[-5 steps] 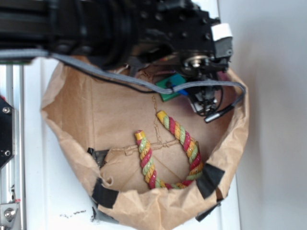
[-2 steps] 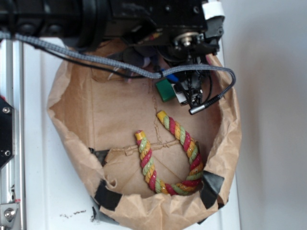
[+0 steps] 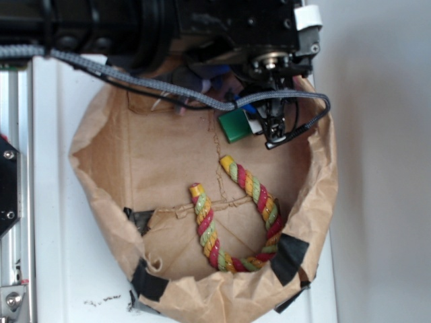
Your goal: Grab the gray animal.
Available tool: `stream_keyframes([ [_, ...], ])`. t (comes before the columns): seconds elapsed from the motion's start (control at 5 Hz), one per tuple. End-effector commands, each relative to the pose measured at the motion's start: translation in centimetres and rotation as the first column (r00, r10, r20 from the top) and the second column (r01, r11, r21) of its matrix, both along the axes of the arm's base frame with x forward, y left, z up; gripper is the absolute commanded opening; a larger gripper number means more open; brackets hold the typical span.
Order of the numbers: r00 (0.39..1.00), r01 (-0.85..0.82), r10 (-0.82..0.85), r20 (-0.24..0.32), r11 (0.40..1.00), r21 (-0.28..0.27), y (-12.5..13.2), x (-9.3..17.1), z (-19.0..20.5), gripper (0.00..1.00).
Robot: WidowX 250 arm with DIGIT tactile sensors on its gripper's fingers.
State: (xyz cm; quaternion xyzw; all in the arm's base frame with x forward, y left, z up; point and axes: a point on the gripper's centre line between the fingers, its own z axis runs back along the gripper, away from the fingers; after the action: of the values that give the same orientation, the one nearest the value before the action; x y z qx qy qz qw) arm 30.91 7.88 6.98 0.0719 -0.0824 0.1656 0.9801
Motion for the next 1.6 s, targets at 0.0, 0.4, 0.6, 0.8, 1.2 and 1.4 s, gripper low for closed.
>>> stream_keyframes([
  [0.0,0.998,0.066,-0.065,-0.020,0.996,0.061,1.7,-1.3,2.6,1.00],
  [0.4,0.994,0.094,-0.090,-0.054,0.993,0.068,1.8,-2.6,3.6,1.00],
  [0.6,0.997,0.078,-0.074,-0.039,0.990,0.117,2.0,-2.1,1.7,1.00],
  [0.8,0.997,0.079,-0.075,-0.036,0.987,0.137,2.5,-2.0,0.4,1.00],
  [1.2,0.994,0.102,-0.096,-0.048,0.983,0.153,1.9,-1.5,-1.5,1.00],
  [1.4,0.990,0.132,-0.124,-0.069,0.984,0.119,1.9,-2.4,0.2,1.00],
])
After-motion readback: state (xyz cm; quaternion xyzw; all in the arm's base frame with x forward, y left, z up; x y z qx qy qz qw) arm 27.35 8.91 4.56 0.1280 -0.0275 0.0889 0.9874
